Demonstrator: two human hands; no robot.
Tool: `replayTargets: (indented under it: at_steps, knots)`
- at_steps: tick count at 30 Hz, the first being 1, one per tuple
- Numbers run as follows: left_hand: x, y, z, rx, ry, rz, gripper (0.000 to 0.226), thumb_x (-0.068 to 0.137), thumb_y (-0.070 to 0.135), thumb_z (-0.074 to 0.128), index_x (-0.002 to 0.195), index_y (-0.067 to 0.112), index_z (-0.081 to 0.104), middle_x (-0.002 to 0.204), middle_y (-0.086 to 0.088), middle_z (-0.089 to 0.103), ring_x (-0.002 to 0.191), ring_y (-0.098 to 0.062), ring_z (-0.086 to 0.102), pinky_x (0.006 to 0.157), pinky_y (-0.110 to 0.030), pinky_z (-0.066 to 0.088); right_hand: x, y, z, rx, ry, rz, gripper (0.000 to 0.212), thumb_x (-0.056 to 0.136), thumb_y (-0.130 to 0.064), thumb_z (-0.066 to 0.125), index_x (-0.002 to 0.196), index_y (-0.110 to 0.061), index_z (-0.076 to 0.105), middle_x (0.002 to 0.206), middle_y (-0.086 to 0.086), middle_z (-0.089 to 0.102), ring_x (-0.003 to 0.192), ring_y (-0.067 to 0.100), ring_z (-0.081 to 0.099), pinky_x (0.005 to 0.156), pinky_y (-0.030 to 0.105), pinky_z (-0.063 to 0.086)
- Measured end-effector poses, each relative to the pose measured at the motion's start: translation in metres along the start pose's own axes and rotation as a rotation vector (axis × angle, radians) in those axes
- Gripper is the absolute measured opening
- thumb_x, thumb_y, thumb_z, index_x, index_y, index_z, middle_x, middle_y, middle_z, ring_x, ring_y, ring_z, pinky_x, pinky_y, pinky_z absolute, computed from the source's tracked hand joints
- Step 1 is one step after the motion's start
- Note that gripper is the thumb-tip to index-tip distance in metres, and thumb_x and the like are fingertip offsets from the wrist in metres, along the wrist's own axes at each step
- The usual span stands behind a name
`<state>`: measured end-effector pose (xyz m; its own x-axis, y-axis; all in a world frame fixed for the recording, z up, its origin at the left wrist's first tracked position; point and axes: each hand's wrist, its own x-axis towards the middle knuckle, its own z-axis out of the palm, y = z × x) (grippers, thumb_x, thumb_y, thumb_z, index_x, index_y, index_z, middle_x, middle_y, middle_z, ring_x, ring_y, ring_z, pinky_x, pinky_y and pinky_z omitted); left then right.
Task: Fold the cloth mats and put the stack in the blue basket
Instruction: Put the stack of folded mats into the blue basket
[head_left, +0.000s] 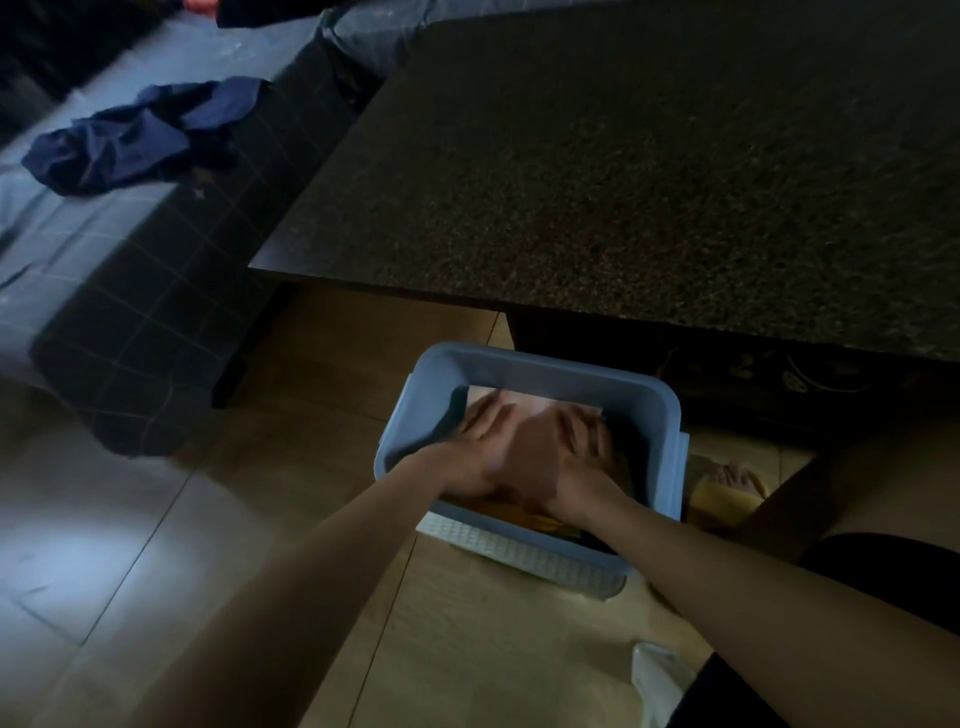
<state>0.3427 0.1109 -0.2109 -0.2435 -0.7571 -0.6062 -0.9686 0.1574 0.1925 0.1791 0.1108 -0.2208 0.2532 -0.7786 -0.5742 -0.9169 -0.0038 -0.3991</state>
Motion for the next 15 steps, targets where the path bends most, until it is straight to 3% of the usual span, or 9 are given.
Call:
replayTargets:
  at_steps: [3,6,10,13,15]
  knots:
    - [0.001,0.001,0.004,0.011,-0.032,0.001,0.093,0.094,0.036,0.052,0.149,0.020,-0.021,0.149,-0.006,-0.040,0.131,-0.016,-0.039,0.116,-0.043,-0.007,-0.006,0.001,-0.007,-0.015,-0.040,-0.012,0.120,0.068,-0.076,0.055,0.147,-0.020,-0.017,0.155,0.007,-0.022,0.144,0.027,-0.015,0.117,0.040,0.003]
    - [0.001,0.001,0.003,0.024,-0.033,-0.008,0.091,0.094,0.042,0.049,0.149,0.023,-0.020,0.149,0.000,-0.040,0.135,-0.016,-0.037,0.118,-0.043,-0.008,-0.006,-0.002,-0.014,0.136,-0.056,-0.006,0.089,0.084,-0.060,0.053,0.148,-0.018,0.008,0.155,0.010,0.008,0.143,0.023,0.010,0.113,0.028,0.011]
    - [0.003,0.003,0.002,0.014,-0.058,-0.037,0.089,0.095,0.043,0.048,0.149,0.023,-0.019,0.151,0.002,-0.037,0.139,-0.017,-0.032,0.116,-0.040,-0.009,0.000,0.000,-0.006,0.149,-0.047,0.036,0.101,0.075,-0.071,0.055,0.149,-0.024,0.006,0.157,0.006,0.006,0.142,0.026,0.013,0.114,0.034,0.015]
    - [0.006,-0.001,0.007,0.020,-0.048,-0.056,0.099,0.088,0.059,0.051,0.148,0.027,-0.020,0.151,0.004,-0.037,0.139,-0.016,-0.033,0.118,-0.044,-0.007,0.004,0.000,-0.003,0.234,-0.050,0.049,0.094,0.071,-0.068,0.061,0.146,-0.028,0.021,0.151,0.006,0.024,0.135,0.022,0.027,0.109,0.029,0.024]
    - [0.003,0.000,0.005,0.009,-0.059,-0.057,0.101,0.086,0.060,0.053,0.148,0.027,-0.020,0.150,0.005,-0.038,0.138,-0.015,-0.033,0.117,-0.042,-0.008,0.003,0.000,-0.007,0.233,-0.070,0.020,0.095,0.072,-0.065,0.063,0.147,-0.026,0.019,0.153,0.007,0.022,0.138,0.022,0.024,0.114,0.033,0.022]
